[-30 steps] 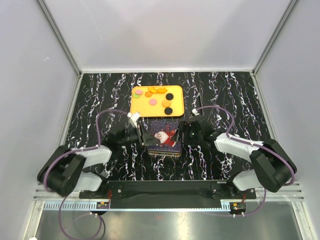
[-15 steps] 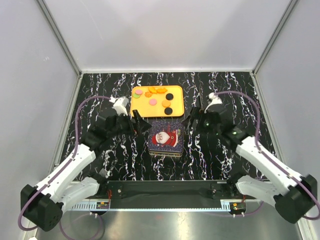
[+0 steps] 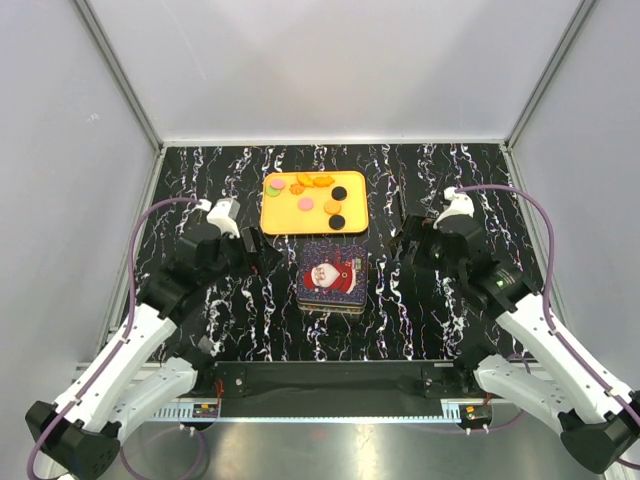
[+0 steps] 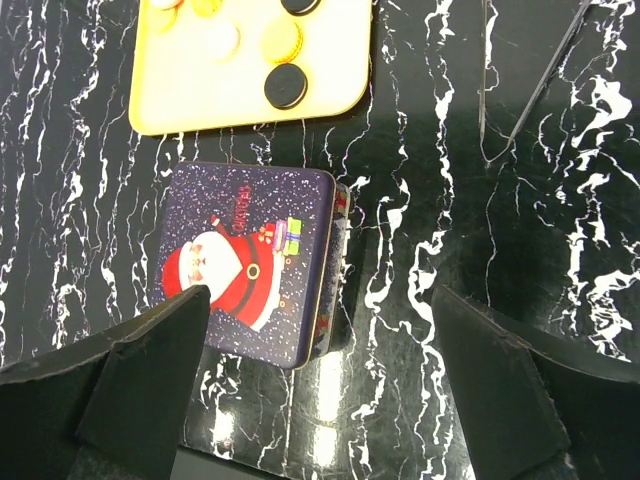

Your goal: Pack the cookies

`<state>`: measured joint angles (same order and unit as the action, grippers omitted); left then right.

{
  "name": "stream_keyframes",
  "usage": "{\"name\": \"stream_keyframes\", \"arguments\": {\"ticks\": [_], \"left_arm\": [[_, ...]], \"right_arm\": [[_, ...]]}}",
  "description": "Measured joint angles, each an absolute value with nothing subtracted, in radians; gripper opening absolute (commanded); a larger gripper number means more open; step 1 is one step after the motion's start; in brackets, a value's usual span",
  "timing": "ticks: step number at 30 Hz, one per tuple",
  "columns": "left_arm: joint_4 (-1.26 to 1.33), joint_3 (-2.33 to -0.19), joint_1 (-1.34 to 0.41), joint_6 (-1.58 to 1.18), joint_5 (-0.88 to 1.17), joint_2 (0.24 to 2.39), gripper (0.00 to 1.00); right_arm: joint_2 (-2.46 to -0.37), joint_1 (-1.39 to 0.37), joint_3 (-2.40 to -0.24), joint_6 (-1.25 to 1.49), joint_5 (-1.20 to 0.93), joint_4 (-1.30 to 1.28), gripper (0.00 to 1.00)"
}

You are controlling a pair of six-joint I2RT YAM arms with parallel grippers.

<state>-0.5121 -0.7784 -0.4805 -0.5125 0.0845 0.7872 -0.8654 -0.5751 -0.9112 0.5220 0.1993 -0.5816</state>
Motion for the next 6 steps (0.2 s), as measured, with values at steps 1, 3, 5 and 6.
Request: {"name": "stream_keyframes", "arguments": {"ticks": [1,3,5,6], "left_arm": [[-0.516,-0.778,-0.48,-0.511,0.082,0.786,0.93],[-0.521,-0.778,-0.48,-0.508,0.079,0.786,0.93],[-0.523,-0.776,-0.48,-0.505,0.078,0.786,0.94],[-0.522,-0.775,-0.48,-0.505,0.078,0.786,0.93]], "right_arm": [[-0.854,-0.575,-0.908,0.52,0.201,-0.586,1.0],[-0.84,-0.575,-0.908,0.518,0.203,-0.592,1.0],[-0.832,-0.575,-0.908,0.516,0.208,-0.593,1.0],[-0.831,-0.575,-0.908,0.516,0.212,-0.594,1.0]]}}
